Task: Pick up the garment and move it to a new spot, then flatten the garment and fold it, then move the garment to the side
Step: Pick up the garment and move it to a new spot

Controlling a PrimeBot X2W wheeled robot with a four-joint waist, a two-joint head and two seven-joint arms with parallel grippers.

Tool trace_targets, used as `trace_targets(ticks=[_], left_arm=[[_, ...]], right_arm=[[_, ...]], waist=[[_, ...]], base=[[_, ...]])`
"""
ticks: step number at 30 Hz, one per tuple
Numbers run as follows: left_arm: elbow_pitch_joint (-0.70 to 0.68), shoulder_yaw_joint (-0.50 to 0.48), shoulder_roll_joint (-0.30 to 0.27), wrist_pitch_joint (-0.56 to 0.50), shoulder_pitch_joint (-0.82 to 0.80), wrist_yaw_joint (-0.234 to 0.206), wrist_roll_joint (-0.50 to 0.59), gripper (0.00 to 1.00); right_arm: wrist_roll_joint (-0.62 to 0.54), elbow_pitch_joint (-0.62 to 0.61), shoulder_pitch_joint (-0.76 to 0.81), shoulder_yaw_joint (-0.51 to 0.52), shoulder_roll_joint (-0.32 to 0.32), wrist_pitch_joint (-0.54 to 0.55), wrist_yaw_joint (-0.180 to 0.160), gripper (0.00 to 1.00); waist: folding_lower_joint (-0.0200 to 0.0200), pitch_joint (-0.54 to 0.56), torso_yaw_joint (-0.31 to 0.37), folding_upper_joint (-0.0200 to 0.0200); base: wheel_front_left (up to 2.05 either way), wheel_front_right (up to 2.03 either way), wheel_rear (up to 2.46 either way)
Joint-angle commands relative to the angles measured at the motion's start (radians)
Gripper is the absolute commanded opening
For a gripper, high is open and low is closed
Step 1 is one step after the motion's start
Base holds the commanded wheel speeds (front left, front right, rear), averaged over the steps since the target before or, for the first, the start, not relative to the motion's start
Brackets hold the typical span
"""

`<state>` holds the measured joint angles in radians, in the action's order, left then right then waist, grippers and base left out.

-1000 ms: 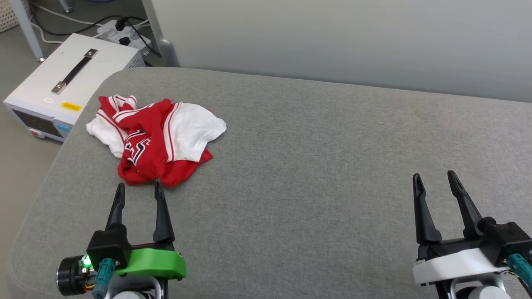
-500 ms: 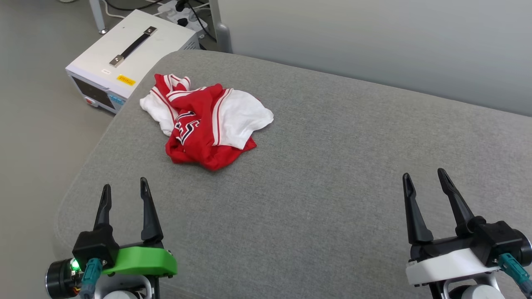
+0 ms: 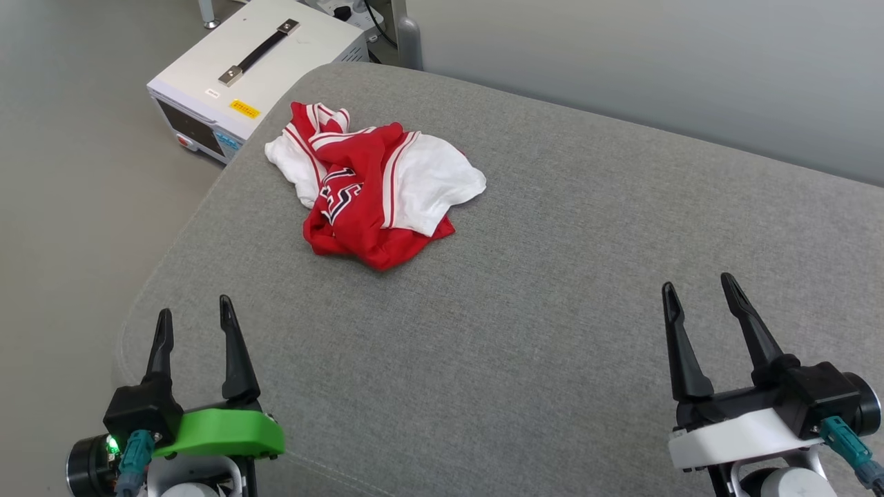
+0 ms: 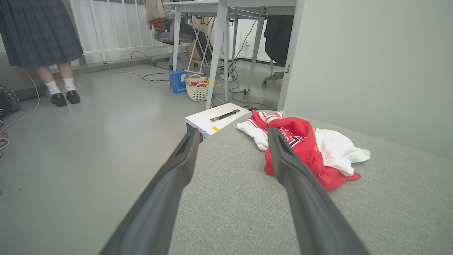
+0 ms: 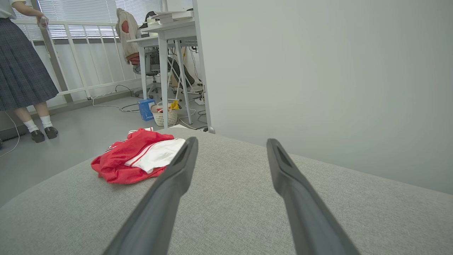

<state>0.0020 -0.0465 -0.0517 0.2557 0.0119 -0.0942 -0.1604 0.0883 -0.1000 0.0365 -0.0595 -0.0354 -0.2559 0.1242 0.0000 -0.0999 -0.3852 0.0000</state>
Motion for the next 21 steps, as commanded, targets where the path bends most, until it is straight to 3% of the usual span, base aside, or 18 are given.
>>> trace_targets(ticks=[1,7,11,16,21], left_arm=[[0.002,-0.008,0.001,0.006,-0.025,-0.001,-0.006,1.0],[0.023,-0.075,-0.012,0.006,-0.156,0.099,-0.009,1.0],[0.075,-0.123,-0.073,0.006,-0.32,0.173,-0.021,1.0],[0.172,-0.133,-0.157,0.006,-0.525,0.212,-0.066,1.0],[0.325,-0.067,-0.252,-0.048,-0.717,0.224,-0.16,1.0]], right_arm=[[-0.009,-0.006,-0.019,-0.003,-0.001,-0.006,0.007,1.0],[-0.025,-0.016,-0.042,-0.005,-0.001,-0.006,0.007,1.0],[-0.044,-0.026,-0.071,-0.006,-0.001,-0.006,0.007,1.0],[-0.065,-0.038,-0.117,-0.005,-0.001,-0.006,0.007,1.0],[-0.077,-0.053,-0.154,0.0,-0.001,-0.006,0.007,1.0]], waist=[[0.0,-0.004,0.007,0.0],[0.0,-0.041,0.036,0.0],[0.0,-0.09,0.07,0.0],[0.0,-0.167,0.125,0.0],[0.0,-0.238,0.167,0.0]], base=[[0.0,0.0,0.0],[0.0,0.0,0.0],[0.0,0.0,0.0],[0.0,0.0,0.0],[0.0,0.0,0.0]])
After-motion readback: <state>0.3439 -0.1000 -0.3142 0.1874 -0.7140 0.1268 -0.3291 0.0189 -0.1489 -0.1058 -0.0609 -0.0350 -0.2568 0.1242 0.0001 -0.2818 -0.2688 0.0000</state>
